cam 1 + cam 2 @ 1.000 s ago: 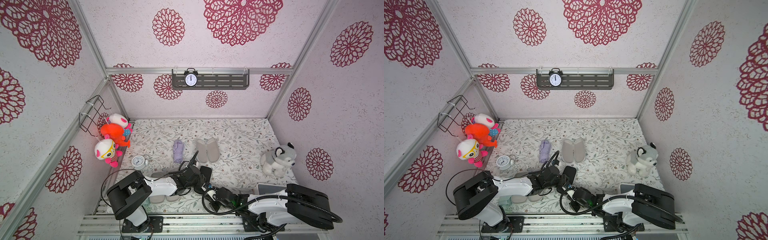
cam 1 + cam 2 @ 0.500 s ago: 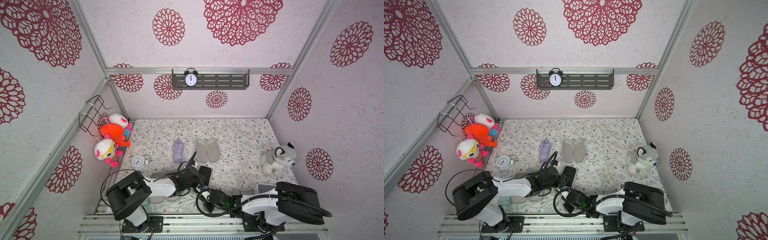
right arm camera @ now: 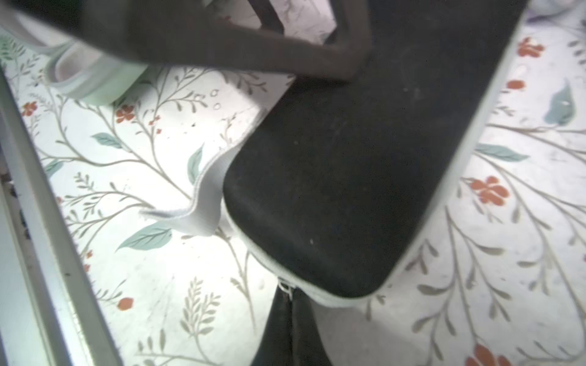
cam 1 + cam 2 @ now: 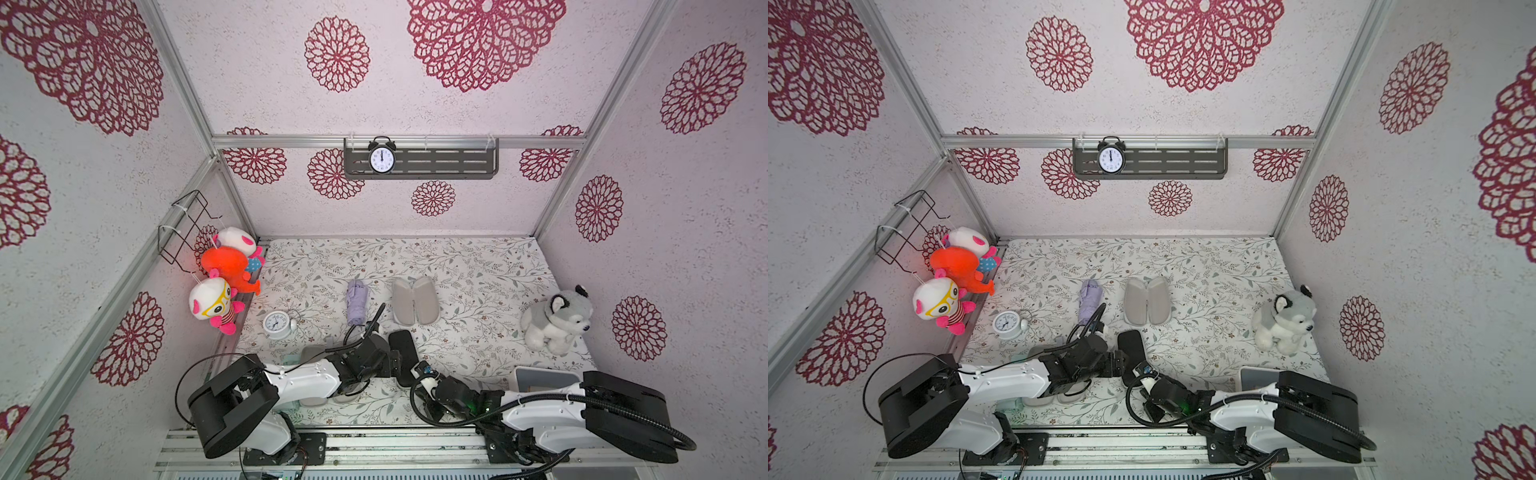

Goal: Put umbrellas into zippered umbrella sleeves
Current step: Zip the zipper on the umbrella sleeve.

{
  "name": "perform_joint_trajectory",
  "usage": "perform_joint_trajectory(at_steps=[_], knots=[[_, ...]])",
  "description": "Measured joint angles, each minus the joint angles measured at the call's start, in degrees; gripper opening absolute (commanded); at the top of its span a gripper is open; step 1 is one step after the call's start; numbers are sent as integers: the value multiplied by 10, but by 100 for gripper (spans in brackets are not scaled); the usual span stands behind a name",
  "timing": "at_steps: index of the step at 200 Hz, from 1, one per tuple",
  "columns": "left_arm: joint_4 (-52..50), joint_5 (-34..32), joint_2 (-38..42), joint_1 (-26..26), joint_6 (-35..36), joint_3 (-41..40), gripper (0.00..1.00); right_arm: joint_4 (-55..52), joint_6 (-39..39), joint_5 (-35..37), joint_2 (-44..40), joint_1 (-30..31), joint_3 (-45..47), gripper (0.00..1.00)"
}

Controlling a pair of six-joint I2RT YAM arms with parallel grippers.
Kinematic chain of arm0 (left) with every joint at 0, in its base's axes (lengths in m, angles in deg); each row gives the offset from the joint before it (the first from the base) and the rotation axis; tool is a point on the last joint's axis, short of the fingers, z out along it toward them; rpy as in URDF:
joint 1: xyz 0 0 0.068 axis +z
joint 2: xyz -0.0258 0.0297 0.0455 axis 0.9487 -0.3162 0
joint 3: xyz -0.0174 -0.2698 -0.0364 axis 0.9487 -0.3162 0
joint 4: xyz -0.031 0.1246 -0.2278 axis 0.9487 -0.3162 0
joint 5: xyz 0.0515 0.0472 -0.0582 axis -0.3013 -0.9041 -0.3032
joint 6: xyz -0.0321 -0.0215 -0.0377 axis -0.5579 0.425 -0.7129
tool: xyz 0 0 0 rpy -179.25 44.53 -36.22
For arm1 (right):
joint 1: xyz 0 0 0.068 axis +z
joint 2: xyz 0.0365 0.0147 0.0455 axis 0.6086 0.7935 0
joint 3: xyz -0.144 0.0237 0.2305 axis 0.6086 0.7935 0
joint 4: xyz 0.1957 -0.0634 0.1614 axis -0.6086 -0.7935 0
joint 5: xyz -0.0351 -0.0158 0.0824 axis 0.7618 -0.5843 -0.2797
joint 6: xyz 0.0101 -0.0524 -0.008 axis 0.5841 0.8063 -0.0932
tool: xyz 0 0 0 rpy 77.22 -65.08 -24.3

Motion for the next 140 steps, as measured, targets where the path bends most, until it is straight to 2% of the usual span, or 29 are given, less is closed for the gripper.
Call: perform_joint_trajectory(at_steps=[26, 51, 73, 100, 119, 140], knots=[[-15, -13, -9, 19, 50, 46, 84, -1, 1, 3, -6, -41, 5, 0], [9, 6, -50, 20, 97, 97, 78, -5, 4, 5, -11, -63, 7, 0], [35, 29, -82, 20, 132, 104, 72, -6, 6, 13, -12, -72, 8, 0], [71, 39, -114, 19, 171, 110, 69, -3, 11, 13, -9, -74, 8, 0], [109, 40, -139, 17, 181, 114, 61, 5, 15, 13, -2, -74, 7, 0], [142, 24, -153, 12, 180, 110, 59, 11, 17, 10, 4, -74, 5, 0]])
